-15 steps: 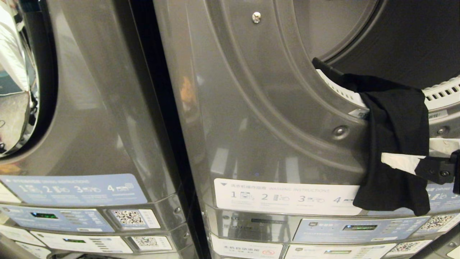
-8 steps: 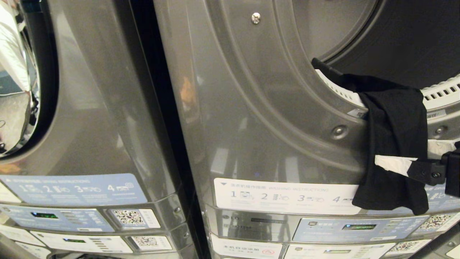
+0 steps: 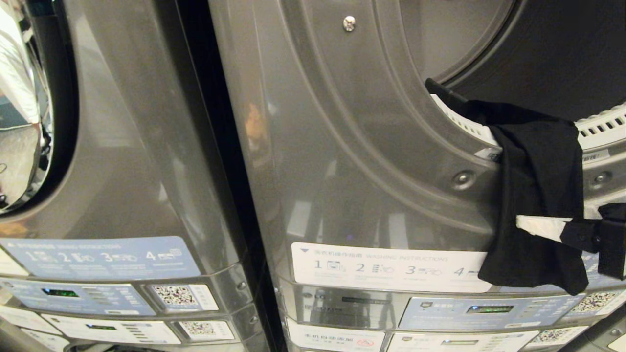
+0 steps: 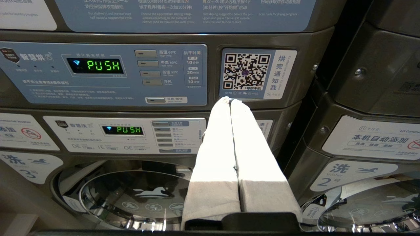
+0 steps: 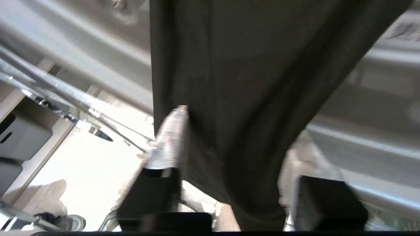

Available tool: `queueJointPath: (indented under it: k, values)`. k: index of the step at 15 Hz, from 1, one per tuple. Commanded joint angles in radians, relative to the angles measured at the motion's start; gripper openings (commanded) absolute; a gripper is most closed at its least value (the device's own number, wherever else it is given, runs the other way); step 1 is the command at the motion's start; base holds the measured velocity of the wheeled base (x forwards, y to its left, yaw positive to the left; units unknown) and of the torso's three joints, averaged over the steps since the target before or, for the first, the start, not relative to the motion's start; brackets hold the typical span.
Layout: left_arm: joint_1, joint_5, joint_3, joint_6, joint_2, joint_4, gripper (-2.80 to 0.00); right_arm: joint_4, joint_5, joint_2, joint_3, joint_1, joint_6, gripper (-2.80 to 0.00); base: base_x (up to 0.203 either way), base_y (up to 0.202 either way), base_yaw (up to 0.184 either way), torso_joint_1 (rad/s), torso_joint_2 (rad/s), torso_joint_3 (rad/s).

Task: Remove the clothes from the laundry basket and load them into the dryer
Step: Put the clothes in the dryer

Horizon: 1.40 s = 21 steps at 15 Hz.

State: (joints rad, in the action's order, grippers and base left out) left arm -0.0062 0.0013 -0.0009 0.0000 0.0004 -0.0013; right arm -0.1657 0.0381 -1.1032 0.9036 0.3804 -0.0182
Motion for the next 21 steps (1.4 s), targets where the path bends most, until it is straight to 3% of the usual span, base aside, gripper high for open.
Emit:
queueJointPath:
  k: [1,7,14,21]
  values:
    - [0.0,0.0,-0.001,0.0,0.0,0.0,-2.8,-0.001,0.0,0.011,-0.019,0.006,0.001,-2.8,0.0,0.0,0.0,0.0,0.0,0.0]
    - [0.0,0.0,-0.001,0.0,0.0,0.0,-2.8,-0.002,0.001,0.041,-0.001,0.008,0.006,-2.8,0.0,0.0,0.0,0.0,0.0,0.0]
    - [0.0,0.0,-0.001,0.0,0.0,0.0,-2.8,0.015,-0.001,0.049,0.267,-0.003,-0.008,-2.8,0.0,0.0,0.0,0.0,0.0,0.0]
    - [0.0,0.0,-0.001,0.0,0.0,0.0,-2.8,0.269,-0.013,-0.255,0.512,-0.055,0.005,-2.8,0.0,0.0,0.0,0.0,0.0,0.0]
